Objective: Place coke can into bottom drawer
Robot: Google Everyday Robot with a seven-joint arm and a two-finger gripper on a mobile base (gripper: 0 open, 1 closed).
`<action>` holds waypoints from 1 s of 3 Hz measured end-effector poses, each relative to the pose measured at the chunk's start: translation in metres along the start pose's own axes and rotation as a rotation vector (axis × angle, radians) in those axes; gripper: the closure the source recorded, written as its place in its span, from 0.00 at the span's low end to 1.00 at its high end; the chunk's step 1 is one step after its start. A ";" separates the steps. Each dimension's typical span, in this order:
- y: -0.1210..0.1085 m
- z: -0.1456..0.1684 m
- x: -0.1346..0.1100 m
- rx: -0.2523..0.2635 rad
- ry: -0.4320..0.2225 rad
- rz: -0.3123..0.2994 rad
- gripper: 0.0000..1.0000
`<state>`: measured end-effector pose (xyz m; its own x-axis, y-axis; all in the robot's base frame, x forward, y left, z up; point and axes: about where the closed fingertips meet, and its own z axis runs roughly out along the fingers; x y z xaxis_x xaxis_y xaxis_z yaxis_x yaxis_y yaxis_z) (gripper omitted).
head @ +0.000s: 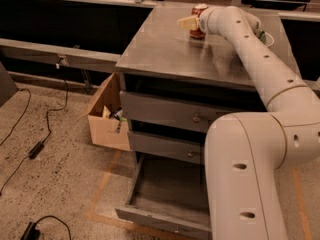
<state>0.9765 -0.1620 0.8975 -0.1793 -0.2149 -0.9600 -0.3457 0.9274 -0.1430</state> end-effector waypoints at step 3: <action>0.031 -0.036 -0.037 -0.192 -0.061 0.029 0.95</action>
Offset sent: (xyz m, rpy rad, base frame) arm 0.0055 0.0086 0.0248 0.0021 -0.0252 0.0867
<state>0.9396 -0.1362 0.9376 -0.1378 -0.1651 -0.9766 -0.5116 0.8562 -0.0726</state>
